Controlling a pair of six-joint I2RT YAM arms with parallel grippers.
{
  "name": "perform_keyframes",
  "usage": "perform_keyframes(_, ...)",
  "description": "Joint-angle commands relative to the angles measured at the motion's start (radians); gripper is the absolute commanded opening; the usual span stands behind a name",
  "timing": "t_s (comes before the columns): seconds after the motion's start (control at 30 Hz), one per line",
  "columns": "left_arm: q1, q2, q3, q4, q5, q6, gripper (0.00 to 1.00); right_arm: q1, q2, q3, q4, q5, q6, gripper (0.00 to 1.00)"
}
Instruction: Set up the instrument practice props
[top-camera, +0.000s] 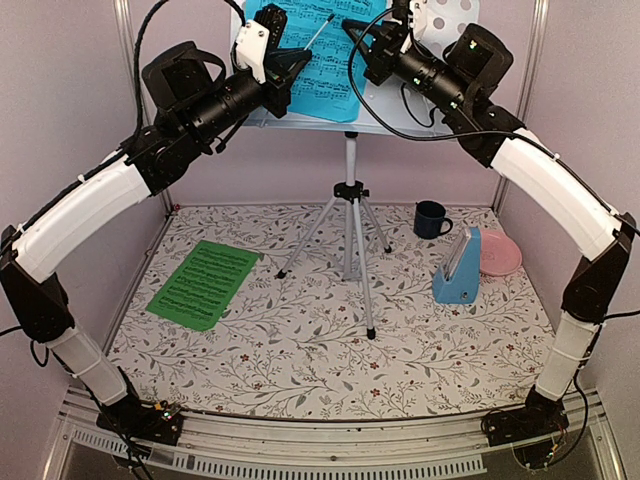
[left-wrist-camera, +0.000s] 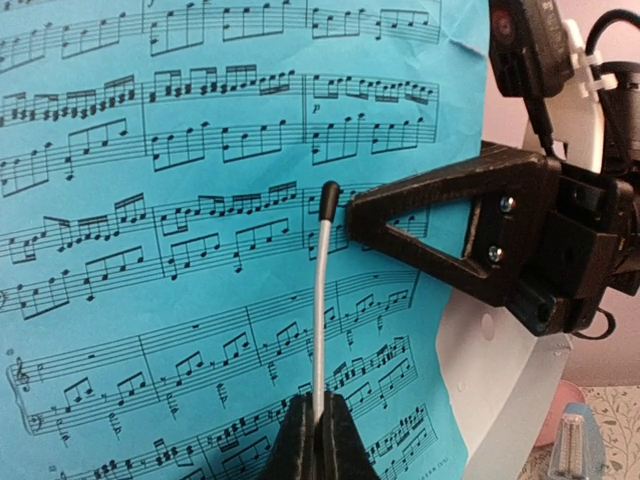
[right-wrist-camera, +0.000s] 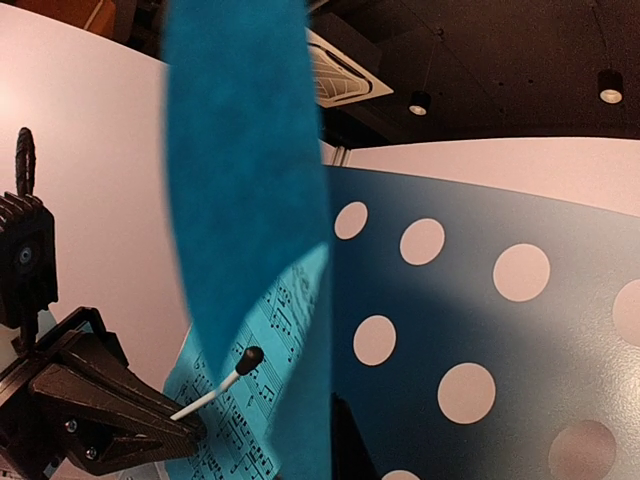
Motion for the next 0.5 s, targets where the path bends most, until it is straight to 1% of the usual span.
perform_keyframes(0.0,0.003,0.003,-0.006,0.038,0.040,-0.014,0.00,-0.005,0.035,0.024,0.005,-0.041,0.019,0.00)
perform_keyframes(0.13,0.003,0.006,-0.004,0.039,0.043,-0.016,0.00,-0.003,0.039,0.024,0.001,-0.051,0.004,0.01)
perform_keyframes(0.23,0.003,0.008,-0.003,0.038,0.044,-0.018,0.00,-0.003,0.043,0.024,0.003,-0.052,-0.009,0.07)
perform_keyframes(0.37,0.004,0.009,-0.002,0.039,0.042,-0.020,0.00,-0.003,0.046,0.024,0.004,-0.062,-0.007,0.12)
perform_keyframes(0.43,0.006,0.010,-0.001,0.040,0.041,-0.022,0.00,-0.003,0.047,0.022,0.001,-0.069,-0.001,0.17)
perform_keyframes(0.47,0.006,0.011,-0.001,0.040,0.040,-0.023,0.00,-0.003,0.048,0.023,-0.001,-0.070,0.000,0.18)
